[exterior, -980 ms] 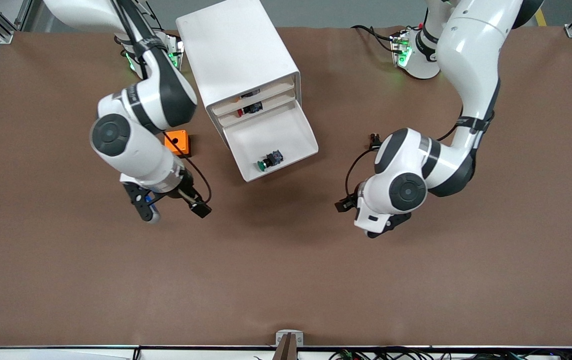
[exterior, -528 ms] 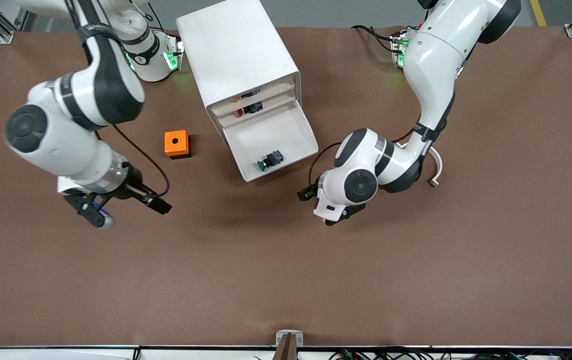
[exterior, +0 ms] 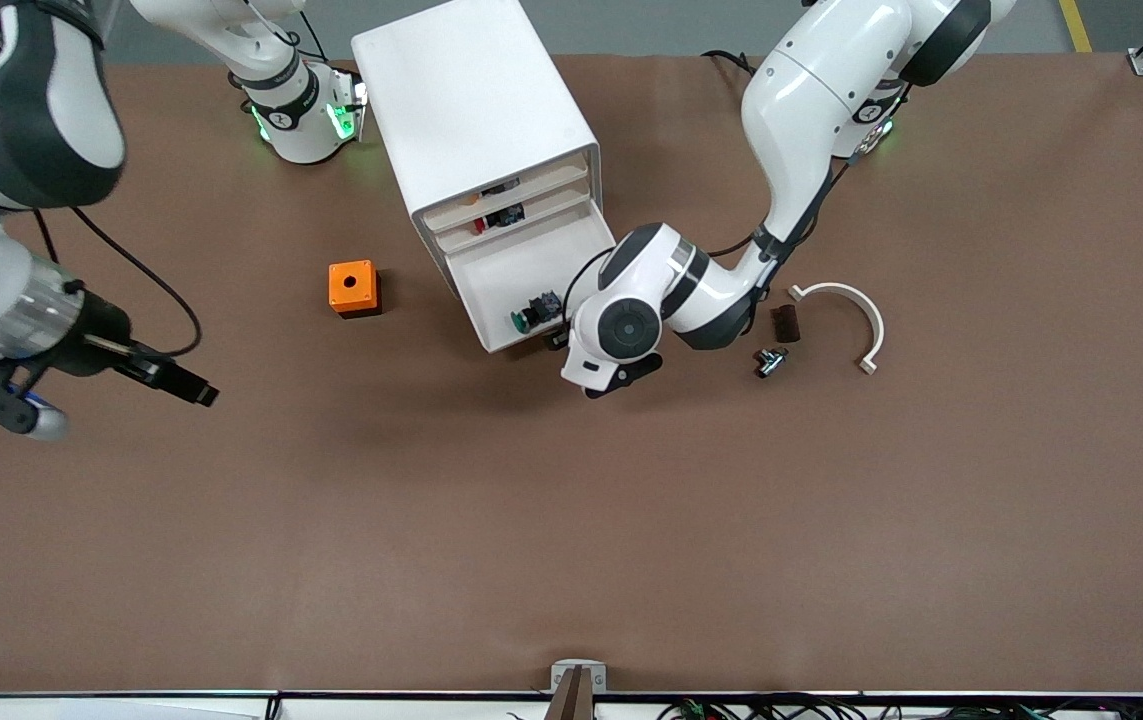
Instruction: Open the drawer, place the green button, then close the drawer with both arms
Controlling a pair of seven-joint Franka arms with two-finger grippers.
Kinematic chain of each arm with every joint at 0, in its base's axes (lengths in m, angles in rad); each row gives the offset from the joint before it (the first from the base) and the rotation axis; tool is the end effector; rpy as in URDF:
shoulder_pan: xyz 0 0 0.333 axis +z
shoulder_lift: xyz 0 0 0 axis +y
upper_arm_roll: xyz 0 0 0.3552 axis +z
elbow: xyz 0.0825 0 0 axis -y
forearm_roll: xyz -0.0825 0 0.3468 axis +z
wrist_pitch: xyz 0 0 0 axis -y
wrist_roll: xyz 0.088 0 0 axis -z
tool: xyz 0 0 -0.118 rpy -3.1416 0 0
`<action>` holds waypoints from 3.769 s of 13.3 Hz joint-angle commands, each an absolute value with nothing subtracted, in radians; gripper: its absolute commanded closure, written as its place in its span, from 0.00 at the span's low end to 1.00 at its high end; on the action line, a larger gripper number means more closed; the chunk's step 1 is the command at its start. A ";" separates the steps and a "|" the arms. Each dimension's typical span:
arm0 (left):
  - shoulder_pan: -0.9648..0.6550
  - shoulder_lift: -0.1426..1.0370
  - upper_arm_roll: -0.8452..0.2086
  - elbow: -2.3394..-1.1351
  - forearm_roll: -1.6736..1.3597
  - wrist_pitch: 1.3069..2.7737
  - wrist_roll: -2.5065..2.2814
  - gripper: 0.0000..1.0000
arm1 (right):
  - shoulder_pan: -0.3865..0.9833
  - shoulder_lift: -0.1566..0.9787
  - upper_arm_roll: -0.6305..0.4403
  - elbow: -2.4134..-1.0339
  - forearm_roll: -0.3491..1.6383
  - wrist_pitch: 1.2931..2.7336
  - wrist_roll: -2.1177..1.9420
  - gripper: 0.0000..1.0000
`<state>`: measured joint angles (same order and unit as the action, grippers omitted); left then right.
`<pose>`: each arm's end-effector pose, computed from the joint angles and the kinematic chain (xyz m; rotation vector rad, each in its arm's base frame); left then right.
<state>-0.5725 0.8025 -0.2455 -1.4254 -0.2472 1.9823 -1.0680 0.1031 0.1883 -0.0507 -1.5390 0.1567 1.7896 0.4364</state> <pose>0.4908 -0.4961 0.2549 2.9430 0.6417 -0.6960 0.5965 0.0492 0.5828 -2.9229 0.6109 -0.0384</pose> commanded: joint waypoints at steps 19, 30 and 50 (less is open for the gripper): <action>-0.697 0.770 -0.264 -1.494 -0.249 1.967 -1.223 0.00 | -0.204 -0.009 0.113 -1.611 0.043 1.637 0.030 0.00; -0.361 0.531 -0.179 -1.430 0.093 1.924 -1.126 0.00 | -0.267 -0.057 0.210 -1.655 0.021 1.626 -0.015 0.00; -0.017 -0.055 -0.114 -1.578 0.078 1.536 -0.218 0.00 | -0.221 -0.052 0.155 -1.632 0.021 1.612 0.000 0.00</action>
<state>-0.0214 0.0116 -0.1319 -1.5044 0.0806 1.5285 -0.2554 -0.2210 -0.0420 0.1567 -1.6337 0.0268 1.6239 -0.0046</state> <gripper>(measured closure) 0.000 0.000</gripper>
